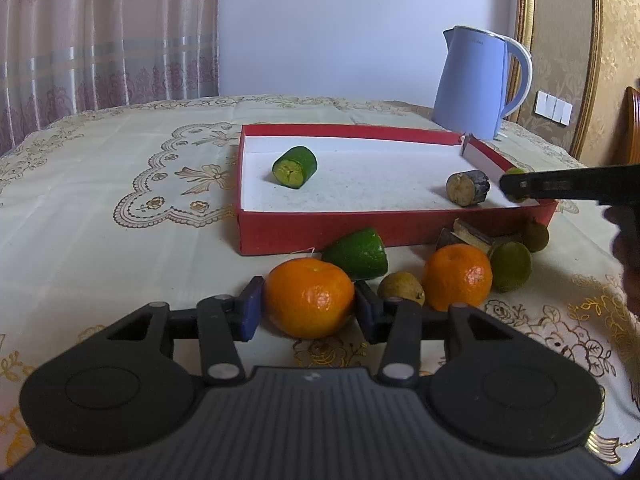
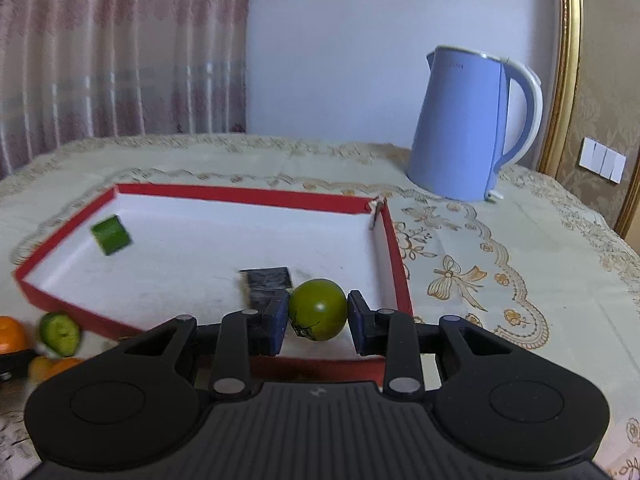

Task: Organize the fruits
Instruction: 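Grasp the green round fruit with the right gripper and drop it into the box, then withdraw the right gripper from the box, then lift the mandarin orange into the red box and open the left gripper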

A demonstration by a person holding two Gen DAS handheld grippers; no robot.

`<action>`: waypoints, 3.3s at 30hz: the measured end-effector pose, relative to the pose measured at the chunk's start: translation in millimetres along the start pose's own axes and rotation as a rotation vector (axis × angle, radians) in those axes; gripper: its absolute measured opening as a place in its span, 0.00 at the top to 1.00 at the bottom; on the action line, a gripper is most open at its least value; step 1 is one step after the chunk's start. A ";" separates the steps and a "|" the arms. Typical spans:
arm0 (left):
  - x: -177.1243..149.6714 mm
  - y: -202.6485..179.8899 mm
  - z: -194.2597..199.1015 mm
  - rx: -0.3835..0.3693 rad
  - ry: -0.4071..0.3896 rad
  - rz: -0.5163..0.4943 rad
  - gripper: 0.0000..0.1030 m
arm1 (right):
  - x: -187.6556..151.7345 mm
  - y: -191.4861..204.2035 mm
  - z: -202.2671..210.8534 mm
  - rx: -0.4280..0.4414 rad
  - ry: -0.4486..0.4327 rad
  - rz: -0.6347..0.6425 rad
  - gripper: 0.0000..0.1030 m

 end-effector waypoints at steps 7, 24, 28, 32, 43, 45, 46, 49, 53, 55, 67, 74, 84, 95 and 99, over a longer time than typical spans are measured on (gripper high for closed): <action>0.8 -1.4 -0.5 -0.004 0.001 -0.004 0.57 | -4.5 0.3 -21.2 -0.015 0.037 0.005 0.70; 0.8 -3.0 -0.3 -0.005 0.000 -0.004 0.57 | -16.1 -52.7 53.4 -0.157 -0.251 -0.118 0.18; 0.6 -2.6 -0.3 -0.004 0.002 -0.008 0.55 | -24.3 -88.2 45.4 -0.320 -0.188 -0.214 0.14; 0.6 -1.9 -0.4 -0.004 0.002 -0.009 0.55 | -28.3 -115.0 37.0 -0.319 -0.107 -0.359 0.13; 0.9 -1.4 -1.4 0.000 0.002 -0.009 0.56 | -44.4 -129.0 25.7 -0.389 0.001 -0.439 0.10; 0.4 -0.9 -1.1 0.001 0.001 -0.006 0.57 | -44.5 -126.9 22.2 -0.391 0.022 -0.424 0.06; 0.4 -0.6 -1.1 0.003 0.001 -0.006 0.57 | -44.1 -125.6 19.1 -0.397 0.038 -0.411 0.06; 0.1 0.7 -0.7 0.004 -0.001 0.001 0.59 | -43.2 -119.2 14.8 -0.435 0.062 -0.359 0.00; 0.3 0.4 0.5 0.009 0.000 -0.004 0.59 | -44.2 -121.7 15.5 -0.422 0.062 -0.375 0.00; 0.5 0.9 1.0 0.007 0.001 -0.001 0.59 | -44.2 -121.2 15.6 -0.423 0.064 -0.374 0.00; 10.3 8.8 10.0 0.006 -0.006 0.014 0.60 | -44.0 -120.7 15.1 -0.421 0.063 -0.376 0.00; 46.1 8.7 10.0 0.008 -0.052 0.007 0.60 | -43.8 -121.1 14.5 -0.419 0.061 -0.380 0.00; 94.6 -15.9 -41.1 -0.021 -0.036 -0.044 0.60 | -43.6 -121.4 14.4 -0.416 0.060 -0.384 0.00; 107.4 -28.1 -115.2 0.027 0.061 -0.062 0.60 | -44.0 -121.9 14.8 -0.416 0.060 -0.384 0.00; 105.3 -28.7 -124.1 0.043 0.076 -0.069 0.59 | -44.0 -121.9 14.7 -0.415 0.059 -0.384 0.00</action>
Point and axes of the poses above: each gripper's, at about its wrist camera, not at the fingertips, and z roughly against the way its jaws point, y to its left, x to its top, the point moved 5 cm from there along -z, roughly the way its jaws point, and after that the axes turned 8 degrees about -z, right-handed, at the moved point
